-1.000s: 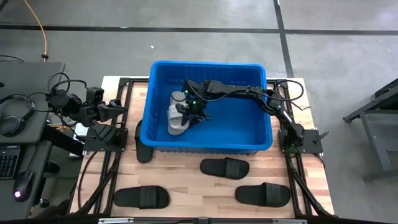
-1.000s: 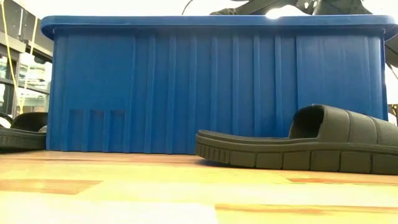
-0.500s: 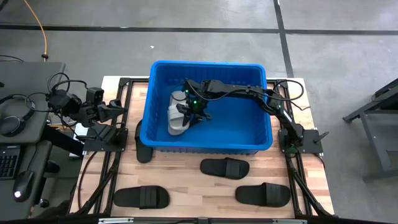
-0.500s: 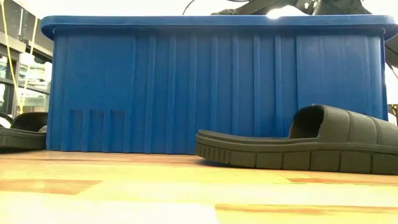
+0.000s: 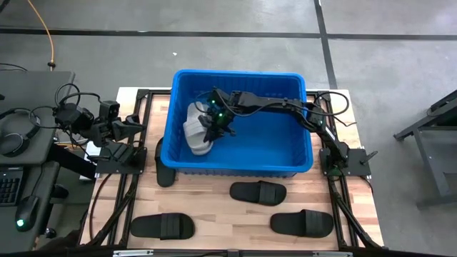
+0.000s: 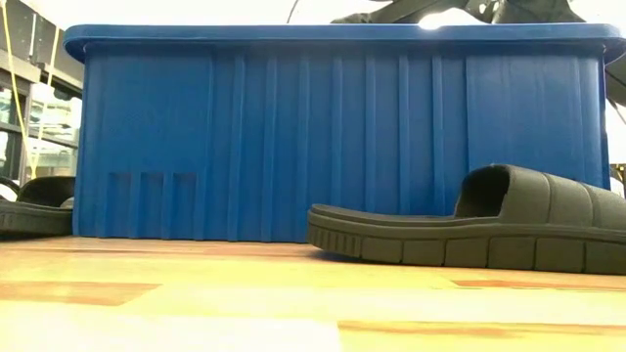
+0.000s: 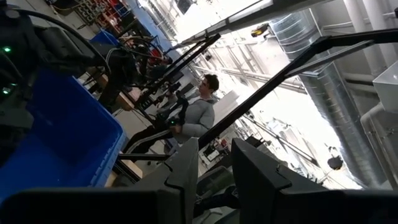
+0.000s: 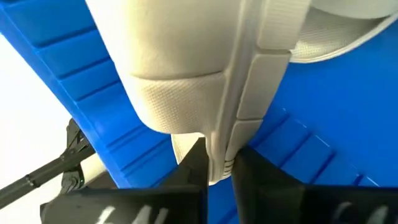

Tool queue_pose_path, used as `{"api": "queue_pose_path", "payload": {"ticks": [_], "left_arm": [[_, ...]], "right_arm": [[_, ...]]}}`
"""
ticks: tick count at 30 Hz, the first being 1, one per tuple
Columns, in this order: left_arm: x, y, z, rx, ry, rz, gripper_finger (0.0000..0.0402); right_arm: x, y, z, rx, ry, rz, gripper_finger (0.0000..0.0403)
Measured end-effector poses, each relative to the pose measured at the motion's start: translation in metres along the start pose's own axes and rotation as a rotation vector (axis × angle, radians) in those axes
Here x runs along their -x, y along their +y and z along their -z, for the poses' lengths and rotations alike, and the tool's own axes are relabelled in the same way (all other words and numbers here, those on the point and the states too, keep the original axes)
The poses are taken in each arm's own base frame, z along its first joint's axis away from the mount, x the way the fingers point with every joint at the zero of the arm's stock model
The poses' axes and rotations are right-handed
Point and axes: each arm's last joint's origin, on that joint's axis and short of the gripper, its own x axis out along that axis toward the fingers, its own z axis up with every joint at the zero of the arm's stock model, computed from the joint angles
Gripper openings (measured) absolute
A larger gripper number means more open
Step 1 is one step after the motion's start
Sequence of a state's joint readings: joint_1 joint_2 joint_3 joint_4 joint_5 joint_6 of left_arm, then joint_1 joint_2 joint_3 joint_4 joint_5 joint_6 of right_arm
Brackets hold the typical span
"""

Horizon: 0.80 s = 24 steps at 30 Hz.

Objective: Pick and place slides into bin
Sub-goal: Stack the gray slide on top of the gray slide in the blue bin

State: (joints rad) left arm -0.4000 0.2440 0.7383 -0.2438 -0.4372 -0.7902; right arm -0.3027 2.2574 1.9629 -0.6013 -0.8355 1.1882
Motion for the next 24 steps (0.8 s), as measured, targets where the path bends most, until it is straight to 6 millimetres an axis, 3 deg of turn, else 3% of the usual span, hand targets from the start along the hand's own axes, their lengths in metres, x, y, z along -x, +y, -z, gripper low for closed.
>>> {"api": "queue_pose_path", "payload": {"ticks": [8,24], "left_arm": [[0.0,0.0,0.0,0.003,-0.001,0.001,0.0088],[0.0,0.0,0.0,0.003,-0.002,0.002,0.0088]], "right_arm": [[0.0,0.007,-0.005,-0.014,-0.076,-0.044,0.0006],[0.002,-0.004,-0.003,-0.115,-0.062,0.041,0.002]]}}
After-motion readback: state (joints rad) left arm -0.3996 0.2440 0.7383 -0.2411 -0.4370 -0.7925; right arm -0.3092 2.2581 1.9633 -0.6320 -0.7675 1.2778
